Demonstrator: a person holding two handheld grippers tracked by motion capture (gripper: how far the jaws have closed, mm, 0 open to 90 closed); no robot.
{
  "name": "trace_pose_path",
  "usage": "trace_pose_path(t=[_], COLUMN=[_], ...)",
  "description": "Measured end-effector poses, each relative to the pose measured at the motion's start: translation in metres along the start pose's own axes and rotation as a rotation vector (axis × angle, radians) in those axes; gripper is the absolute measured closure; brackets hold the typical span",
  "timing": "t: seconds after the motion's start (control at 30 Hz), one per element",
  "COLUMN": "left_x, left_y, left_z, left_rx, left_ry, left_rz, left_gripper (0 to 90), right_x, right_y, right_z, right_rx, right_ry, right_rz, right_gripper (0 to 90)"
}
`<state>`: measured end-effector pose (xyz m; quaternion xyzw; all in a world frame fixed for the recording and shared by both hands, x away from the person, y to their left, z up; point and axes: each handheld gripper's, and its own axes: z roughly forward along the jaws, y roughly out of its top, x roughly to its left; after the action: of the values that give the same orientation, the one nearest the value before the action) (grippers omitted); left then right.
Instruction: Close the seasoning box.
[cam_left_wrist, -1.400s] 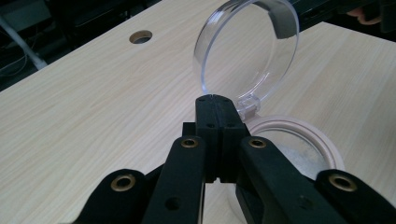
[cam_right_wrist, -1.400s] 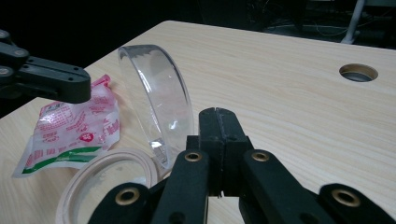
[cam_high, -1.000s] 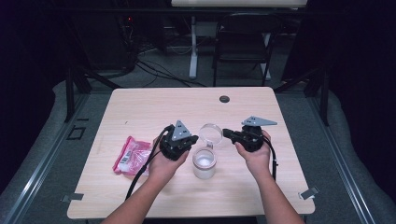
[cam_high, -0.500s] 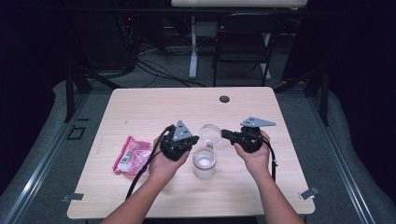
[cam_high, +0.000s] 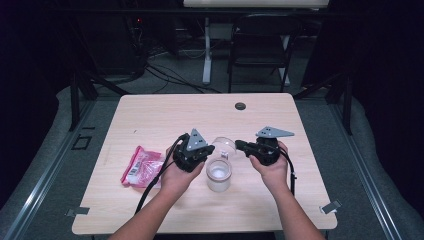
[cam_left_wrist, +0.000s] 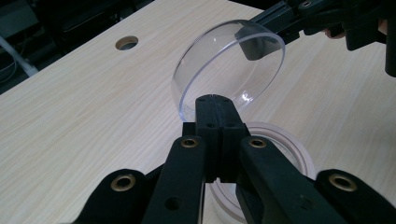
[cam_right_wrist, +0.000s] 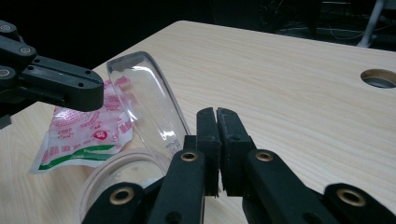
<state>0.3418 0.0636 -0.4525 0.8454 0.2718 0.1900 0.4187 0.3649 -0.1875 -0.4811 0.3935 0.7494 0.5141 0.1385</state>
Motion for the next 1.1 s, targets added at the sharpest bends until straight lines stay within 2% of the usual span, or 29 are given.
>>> trace_pose_path(t=[0.47, 1.1], left_x=[-0.008, -0.02], left_y=[-0.008, -0.036], left_z=[-0.005, -0.006], left_rx=[0.006, 0.019], left_ry=[-0.019, -0.054], left_rz=[0.002, -0.044], left_gripper=[90.0, 90.0], right_x=[0.008, 0.014], right_y=[-0.002, -0.004], right_z=[-0.001, 0.001], right_rx=[0.006, 0.013], right_ry=[0.019, 0.035], right_rz=[-0.018, -0.035], right_gripper=[87.0, 86.3])
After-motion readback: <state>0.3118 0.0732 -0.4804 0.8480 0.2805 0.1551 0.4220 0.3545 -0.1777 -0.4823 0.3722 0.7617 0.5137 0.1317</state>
